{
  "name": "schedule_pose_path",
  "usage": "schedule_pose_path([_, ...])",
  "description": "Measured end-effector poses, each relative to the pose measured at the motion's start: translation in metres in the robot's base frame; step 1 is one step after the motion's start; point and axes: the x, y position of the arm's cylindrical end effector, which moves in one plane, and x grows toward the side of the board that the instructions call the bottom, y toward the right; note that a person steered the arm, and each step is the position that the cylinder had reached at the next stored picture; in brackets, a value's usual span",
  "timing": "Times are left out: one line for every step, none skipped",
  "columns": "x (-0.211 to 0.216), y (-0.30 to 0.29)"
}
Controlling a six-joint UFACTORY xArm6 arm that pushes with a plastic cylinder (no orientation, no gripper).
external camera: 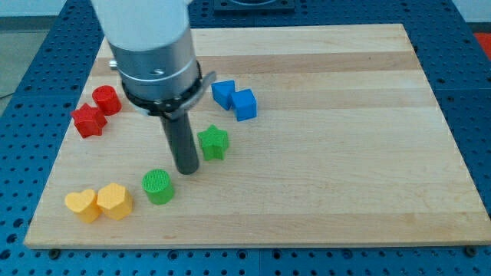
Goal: Place the green blocks to the right of yellow blocks
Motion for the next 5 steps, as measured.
schedule_pose_path([0.004,-0.019])
schedule_pose_path([0.012,-0.019])
schedule_pose_path([0.024,-0.019])
schedule_pose_path([0.024,-0.017])
schedule_pose_path([0.021,0.021])
